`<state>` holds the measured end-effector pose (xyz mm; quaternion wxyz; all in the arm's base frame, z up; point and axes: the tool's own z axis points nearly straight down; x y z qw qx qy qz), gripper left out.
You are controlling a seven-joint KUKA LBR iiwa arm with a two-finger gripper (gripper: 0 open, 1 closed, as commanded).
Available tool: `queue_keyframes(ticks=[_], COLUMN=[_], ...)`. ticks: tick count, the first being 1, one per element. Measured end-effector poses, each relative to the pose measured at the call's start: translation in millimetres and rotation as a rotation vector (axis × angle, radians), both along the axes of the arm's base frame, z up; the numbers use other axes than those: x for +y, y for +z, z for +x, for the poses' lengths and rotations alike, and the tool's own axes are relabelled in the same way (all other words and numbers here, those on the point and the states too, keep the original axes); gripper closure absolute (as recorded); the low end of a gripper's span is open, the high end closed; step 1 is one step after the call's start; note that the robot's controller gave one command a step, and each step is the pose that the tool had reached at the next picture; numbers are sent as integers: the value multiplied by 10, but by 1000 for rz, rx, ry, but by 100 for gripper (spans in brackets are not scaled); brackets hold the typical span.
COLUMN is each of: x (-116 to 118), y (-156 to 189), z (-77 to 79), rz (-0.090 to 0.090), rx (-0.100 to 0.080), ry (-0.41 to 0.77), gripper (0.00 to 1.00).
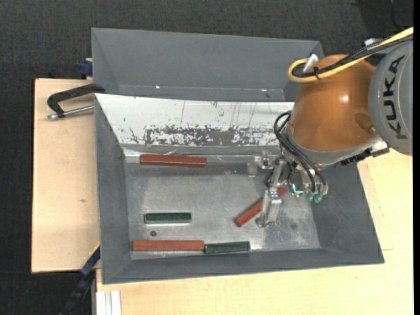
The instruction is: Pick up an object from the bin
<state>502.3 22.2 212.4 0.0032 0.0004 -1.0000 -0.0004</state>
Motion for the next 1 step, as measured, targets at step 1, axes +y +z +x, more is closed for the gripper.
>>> queue_keyframes(ticks=[1], x=[-1], y=[44], z=[17], rz=[1], rx=[-9], ry=[-1], gripper=[0])
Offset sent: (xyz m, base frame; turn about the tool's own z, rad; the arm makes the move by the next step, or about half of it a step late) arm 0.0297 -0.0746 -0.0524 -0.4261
